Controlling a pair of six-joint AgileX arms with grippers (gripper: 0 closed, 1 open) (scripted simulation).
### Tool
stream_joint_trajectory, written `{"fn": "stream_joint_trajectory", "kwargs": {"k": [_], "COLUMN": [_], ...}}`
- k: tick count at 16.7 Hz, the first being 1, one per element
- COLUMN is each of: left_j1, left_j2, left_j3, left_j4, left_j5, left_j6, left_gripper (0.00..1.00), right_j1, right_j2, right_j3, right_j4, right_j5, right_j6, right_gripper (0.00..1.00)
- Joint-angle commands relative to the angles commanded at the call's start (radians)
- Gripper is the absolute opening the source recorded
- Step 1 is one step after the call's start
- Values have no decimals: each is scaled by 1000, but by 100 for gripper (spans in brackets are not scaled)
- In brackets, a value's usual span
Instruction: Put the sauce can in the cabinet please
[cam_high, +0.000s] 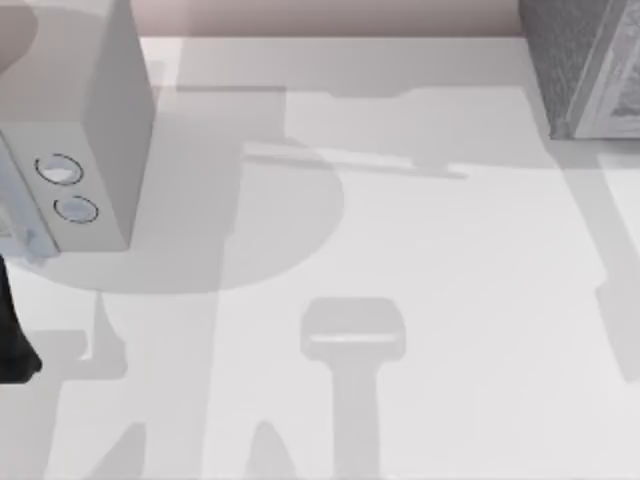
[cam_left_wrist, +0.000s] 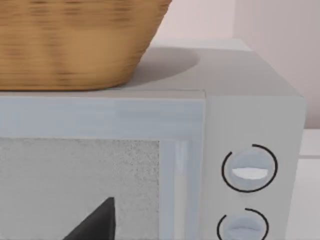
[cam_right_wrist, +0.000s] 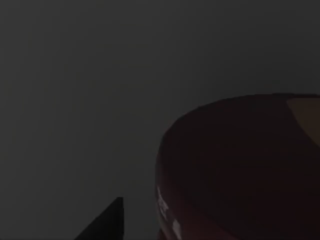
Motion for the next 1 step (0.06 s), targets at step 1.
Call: {"fn": "stream_joint_trajectory", "kwargs": {"k": [1], "left_j1": [0], "left_j2": [0], "left_j3": [0], "left_j4": [0], "left_j5": [0], "left_j6": [0], "left_gripper": [100], "right_j1": [0], "right_j2": [0], "right_j3": [0], "right_j4": [0], "right_j5": [0], "right_j6": [0], "right_gripper": [100]}}
